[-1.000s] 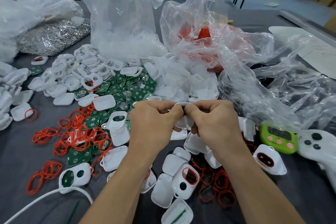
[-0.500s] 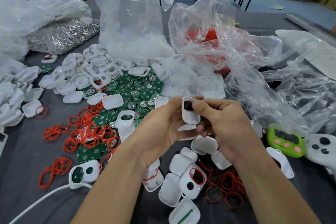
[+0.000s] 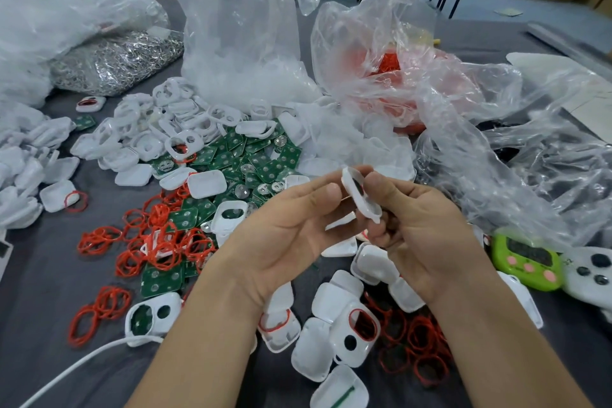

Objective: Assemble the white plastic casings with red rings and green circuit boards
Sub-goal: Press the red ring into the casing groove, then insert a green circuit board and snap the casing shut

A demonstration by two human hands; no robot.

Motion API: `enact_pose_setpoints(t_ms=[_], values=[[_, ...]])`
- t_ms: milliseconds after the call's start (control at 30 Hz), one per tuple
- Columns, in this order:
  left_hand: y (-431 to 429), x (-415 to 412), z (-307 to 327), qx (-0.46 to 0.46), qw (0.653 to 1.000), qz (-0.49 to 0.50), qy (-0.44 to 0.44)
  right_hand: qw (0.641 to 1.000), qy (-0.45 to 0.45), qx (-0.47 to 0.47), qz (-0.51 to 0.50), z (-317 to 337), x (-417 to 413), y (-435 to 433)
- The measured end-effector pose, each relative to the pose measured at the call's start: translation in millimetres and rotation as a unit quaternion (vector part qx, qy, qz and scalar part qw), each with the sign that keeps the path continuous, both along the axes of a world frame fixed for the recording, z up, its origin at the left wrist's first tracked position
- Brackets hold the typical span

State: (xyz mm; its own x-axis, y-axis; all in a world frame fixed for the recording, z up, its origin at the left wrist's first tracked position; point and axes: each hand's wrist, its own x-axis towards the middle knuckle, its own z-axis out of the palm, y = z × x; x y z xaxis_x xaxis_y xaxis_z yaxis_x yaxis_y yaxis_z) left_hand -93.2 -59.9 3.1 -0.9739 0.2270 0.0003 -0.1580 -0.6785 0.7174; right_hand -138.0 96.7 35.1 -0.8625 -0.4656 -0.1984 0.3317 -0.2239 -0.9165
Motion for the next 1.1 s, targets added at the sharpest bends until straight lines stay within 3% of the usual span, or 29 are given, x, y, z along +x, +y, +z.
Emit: enact_pose_setpoints(t_ms=[333, 433, 533, 633, 733, 867, 933, 1100], values=[[-1.6, 1.0, 2.4, 0.040, 0.999, 0.020, 0.006, 1.000, 0.017, -0.001, -0.024, -4.4, -3.3, 1.4], [-10.4, 0.3, 3.2, 0.064, 0.996, 0.053, -0.011, 0.988, 0.092, 0.093, -0.078, -10.6, -7.9, 2.6], [-24.7, 0.1, 3.9, 0.102, 0.990, 0.092, -0.028, 0.922, 0.243, 0.282, -0.109, -16.3, -17.4, -4.8], [-38.2, 1.6, 6.2, 0.160, 0.976, 0.142, -0.033, 0.858, 0.339, 0.380, -0.063, -10.4, -31.2, -30.3], [-50.8, 5.8, 8.6, 0.207, 0.961, 0.186, -0.009, 0.805, 0.378, 0.457, 0.004, -3.3, -50.8, -62.3], [-59.2, 9.4, 8.1, 0.226, 0.946, 0.233, -0.004, 0.697, 0.413, 0.575, 0.114, -3.6, -70.1, -86.1], [-59.4, 8.0, 7.8, 0.225, 0.945, 0.235, -0.014, 0.705, 0.417, 0.567, 0.089, -7.0, -74.7, -84.4], [-55.5, 2.8, 5.7, 0.210, 0.952, 0.219, -0.037, 0.830, 0.347, 0.435, -0.043, -10.9, -77.1, -67.1]])
